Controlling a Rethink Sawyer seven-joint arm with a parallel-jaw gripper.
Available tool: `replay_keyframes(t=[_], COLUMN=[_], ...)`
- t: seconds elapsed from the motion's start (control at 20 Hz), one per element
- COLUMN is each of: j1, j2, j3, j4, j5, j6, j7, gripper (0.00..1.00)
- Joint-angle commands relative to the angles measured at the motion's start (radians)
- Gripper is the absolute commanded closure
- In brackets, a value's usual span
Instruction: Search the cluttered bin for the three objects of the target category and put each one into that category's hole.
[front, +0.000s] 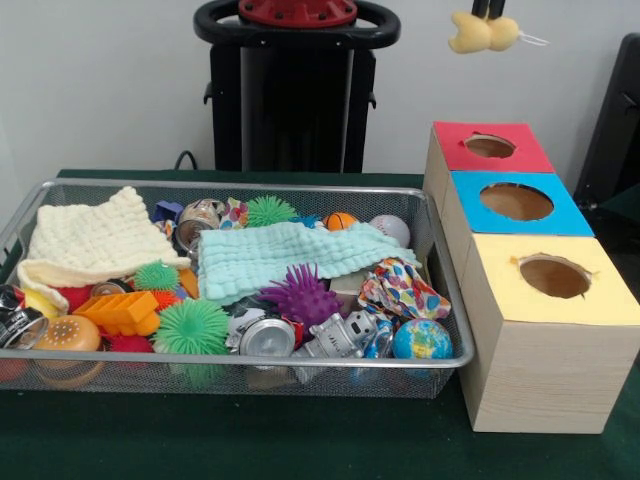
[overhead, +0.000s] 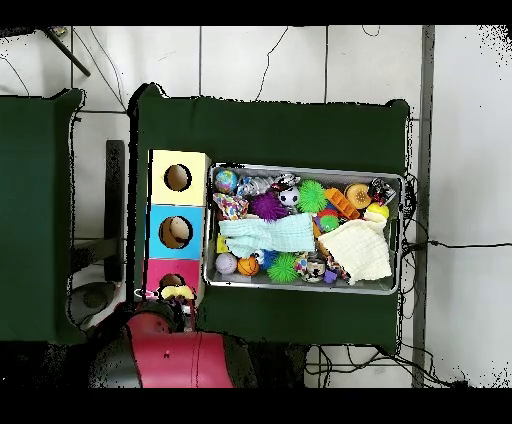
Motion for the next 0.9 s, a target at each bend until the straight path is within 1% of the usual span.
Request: replay_keyframes(t=[0.05,0.2,0.5,0.9], j1=[0.003,0.006,0.005,0.003], j2=[0.014,0.022,0.064,0.093], j3=[-0.004,-0.002,0.0,0.0], j4=[-0.013,-0.004,0.013,0.023], j5=[0.036,0.038,0.03,0.028], j6=[0.139,0.123,0.062,0.017], j7=[0.237,0.239,0.239,0.239], gripper=[1.0,1.0,1.0,1.0])
